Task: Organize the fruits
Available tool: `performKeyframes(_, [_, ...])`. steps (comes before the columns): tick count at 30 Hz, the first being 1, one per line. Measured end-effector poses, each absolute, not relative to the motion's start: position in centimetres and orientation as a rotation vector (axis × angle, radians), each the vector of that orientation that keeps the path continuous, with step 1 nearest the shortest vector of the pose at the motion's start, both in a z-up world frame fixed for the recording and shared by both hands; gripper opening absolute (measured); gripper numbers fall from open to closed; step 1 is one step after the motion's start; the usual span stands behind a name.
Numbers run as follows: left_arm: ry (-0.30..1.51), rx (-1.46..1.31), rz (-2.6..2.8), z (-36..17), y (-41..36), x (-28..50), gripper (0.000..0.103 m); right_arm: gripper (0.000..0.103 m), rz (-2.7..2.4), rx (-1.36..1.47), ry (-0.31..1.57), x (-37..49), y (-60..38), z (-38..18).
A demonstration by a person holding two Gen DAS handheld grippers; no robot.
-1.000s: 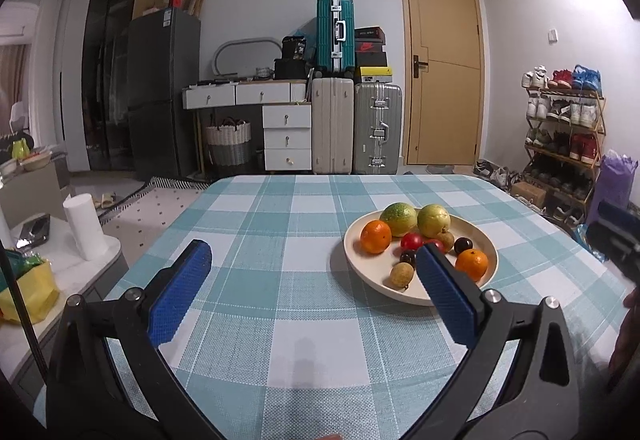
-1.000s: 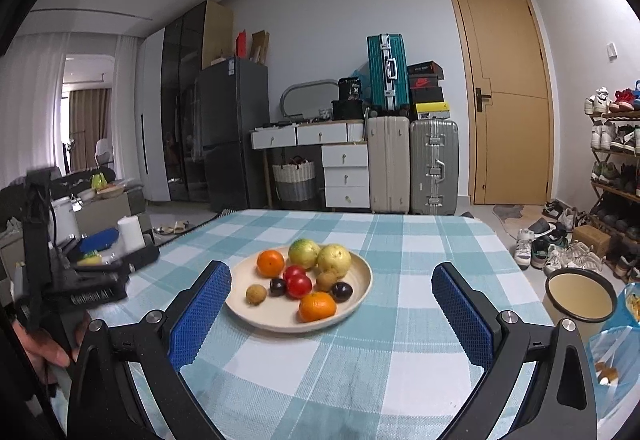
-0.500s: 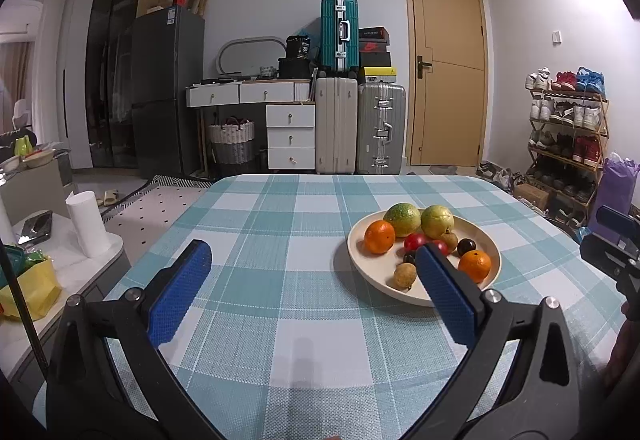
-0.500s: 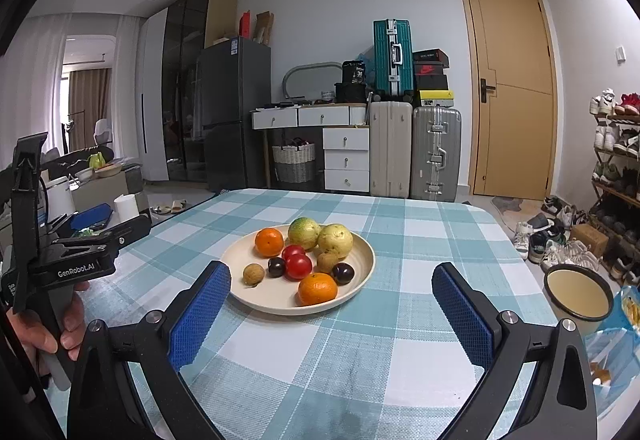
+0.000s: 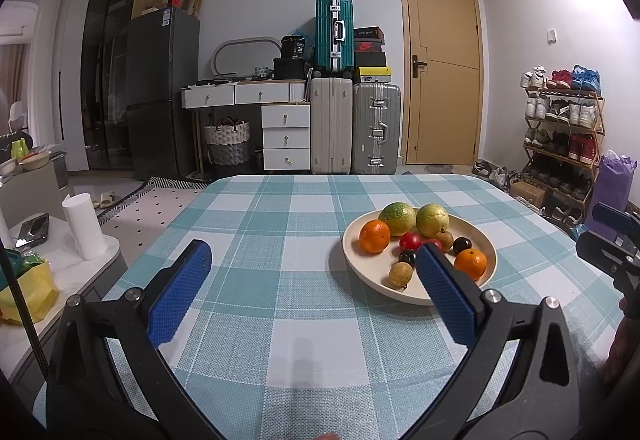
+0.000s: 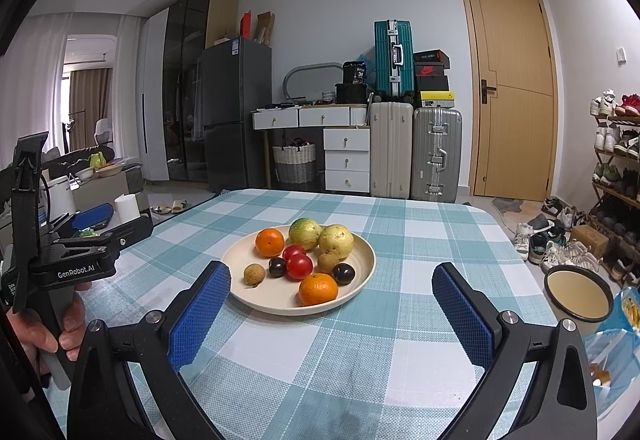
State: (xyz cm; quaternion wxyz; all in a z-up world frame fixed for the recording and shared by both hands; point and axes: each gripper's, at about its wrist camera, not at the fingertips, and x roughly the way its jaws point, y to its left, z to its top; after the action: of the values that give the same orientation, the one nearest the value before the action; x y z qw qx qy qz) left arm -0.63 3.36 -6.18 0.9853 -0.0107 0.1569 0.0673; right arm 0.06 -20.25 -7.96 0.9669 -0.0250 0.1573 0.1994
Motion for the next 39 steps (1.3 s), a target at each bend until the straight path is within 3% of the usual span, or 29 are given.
performKeyframes(39, [0.316,-0.021,0.125,-6.15,3.17,-0.7,0.102,0.103,0.409,-0.056,0.321,0.06,-19.95,-8.08])
